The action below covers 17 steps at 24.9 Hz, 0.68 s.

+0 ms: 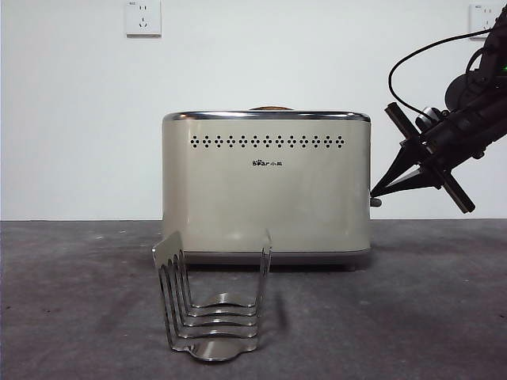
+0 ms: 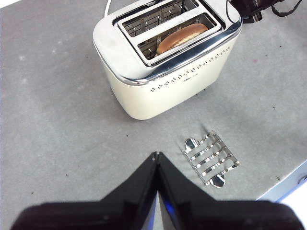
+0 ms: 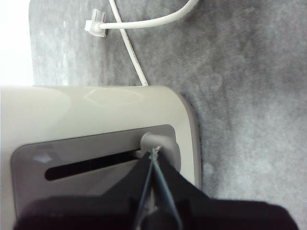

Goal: Pick up a slice of bread from the rack,put the bread on the toaster,press the button

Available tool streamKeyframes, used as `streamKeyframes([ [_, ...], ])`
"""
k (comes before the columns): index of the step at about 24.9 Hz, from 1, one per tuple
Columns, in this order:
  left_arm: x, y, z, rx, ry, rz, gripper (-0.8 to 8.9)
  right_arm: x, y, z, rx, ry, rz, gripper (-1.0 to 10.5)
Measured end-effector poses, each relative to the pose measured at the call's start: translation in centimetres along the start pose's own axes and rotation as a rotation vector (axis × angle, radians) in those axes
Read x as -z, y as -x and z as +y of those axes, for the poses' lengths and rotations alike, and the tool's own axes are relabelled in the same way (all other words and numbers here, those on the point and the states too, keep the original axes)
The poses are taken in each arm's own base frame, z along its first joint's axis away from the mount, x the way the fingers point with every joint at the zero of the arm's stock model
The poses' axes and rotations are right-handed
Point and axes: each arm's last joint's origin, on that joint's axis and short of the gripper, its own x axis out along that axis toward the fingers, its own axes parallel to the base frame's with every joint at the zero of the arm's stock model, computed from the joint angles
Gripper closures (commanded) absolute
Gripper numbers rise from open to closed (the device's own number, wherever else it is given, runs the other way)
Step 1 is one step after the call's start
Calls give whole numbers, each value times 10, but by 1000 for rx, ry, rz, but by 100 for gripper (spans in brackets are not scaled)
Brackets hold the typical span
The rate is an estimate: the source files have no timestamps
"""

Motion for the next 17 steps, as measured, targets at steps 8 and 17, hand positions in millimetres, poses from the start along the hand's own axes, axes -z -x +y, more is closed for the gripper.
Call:
streamKeyframes([
  [8,0,0,0,0,0,0,819,0,0,0,-1,3,-2,954],
  [17,0,0,0,0,0,0,819,-5,1,6,11,0,1,954],
])
